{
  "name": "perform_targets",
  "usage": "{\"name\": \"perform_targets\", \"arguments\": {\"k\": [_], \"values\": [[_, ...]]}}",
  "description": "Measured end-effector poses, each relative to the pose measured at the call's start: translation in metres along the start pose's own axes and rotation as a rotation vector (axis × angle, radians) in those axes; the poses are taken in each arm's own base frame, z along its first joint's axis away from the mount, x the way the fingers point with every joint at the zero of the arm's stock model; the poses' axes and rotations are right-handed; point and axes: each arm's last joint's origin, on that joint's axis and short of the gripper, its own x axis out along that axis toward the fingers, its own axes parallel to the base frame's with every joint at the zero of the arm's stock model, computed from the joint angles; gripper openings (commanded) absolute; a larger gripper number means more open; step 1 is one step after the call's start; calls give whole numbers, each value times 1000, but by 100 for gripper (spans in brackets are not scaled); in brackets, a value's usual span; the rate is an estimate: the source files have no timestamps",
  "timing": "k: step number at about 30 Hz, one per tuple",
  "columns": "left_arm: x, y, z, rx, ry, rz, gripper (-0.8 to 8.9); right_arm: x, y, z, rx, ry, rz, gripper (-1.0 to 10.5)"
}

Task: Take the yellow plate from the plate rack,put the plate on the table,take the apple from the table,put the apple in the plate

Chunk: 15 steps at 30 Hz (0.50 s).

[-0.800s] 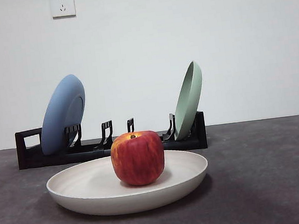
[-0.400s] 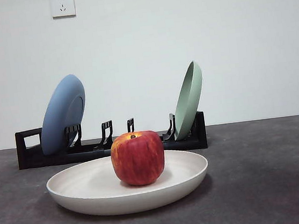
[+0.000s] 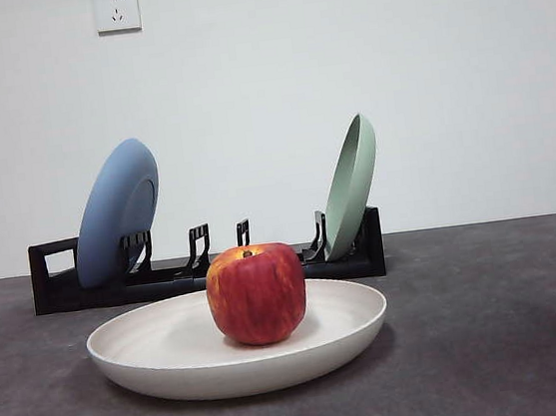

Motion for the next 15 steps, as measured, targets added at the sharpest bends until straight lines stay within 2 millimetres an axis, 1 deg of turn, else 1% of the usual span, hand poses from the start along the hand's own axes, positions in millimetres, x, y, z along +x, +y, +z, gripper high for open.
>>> {"name": "perform_targets", "arguments": {"k": [15], "values": [[1,0,-1,-1,10,1,-3,0,0,0,1,-1,0,2]]}}
